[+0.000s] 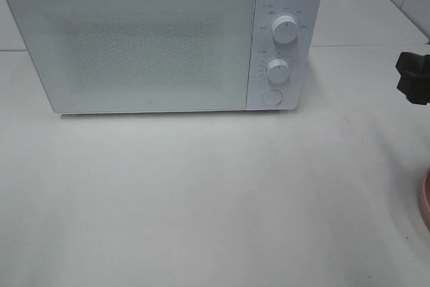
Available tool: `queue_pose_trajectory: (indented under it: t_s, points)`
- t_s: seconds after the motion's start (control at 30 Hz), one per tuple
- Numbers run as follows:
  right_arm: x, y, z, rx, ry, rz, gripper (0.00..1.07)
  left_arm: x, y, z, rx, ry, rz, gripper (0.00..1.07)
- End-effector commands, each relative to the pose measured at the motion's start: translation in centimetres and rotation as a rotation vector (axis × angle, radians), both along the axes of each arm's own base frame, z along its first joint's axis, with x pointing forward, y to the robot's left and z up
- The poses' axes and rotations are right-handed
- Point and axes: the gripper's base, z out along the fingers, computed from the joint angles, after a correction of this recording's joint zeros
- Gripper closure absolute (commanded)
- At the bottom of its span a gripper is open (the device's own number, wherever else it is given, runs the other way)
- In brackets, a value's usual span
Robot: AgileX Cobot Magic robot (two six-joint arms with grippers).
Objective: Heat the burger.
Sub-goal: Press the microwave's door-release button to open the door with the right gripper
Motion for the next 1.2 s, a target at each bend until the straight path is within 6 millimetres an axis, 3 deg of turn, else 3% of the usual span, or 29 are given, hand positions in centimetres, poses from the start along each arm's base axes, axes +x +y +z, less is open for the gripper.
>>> queue_pose_trajectory:
  t_s: [0.03, 0.33, 0.63, 0.93, 1.2]
  points:
    - [0.2, 0.9, -0.7, -0.048, -0.055, 0.011, 0.34, -0.3, -0.1, 0.0, -0.003, -0.022, -0.001, 0.09]
    - [0.2, 4.4, -3.1, -0.106, -0.041, 0.023, 0.34, -0.3, -0.1, 0.0, -0.003, -0.022, -0.001, 0.09]
    - [-1.1, 7.7, -3.8, -0.102, -0.083, 0.02, 0.34, -0.3, -0.1, 0.0, -0.003, -0.022, -0.001, 0.09]
    - [-1.4, 9.9, -3.4, -0.169, -0.092, 0.02, 0.34, -0.3, -0.1, 0.0, -0.003, -0.022, -0.001, 0.09]
    - [-1.7, 10.6, -3.4, -0.17, -0.096, 0.054, 0.34, -0.3, -0.1, 0.0, -0.003, -0.022, -0.001, 0.09]
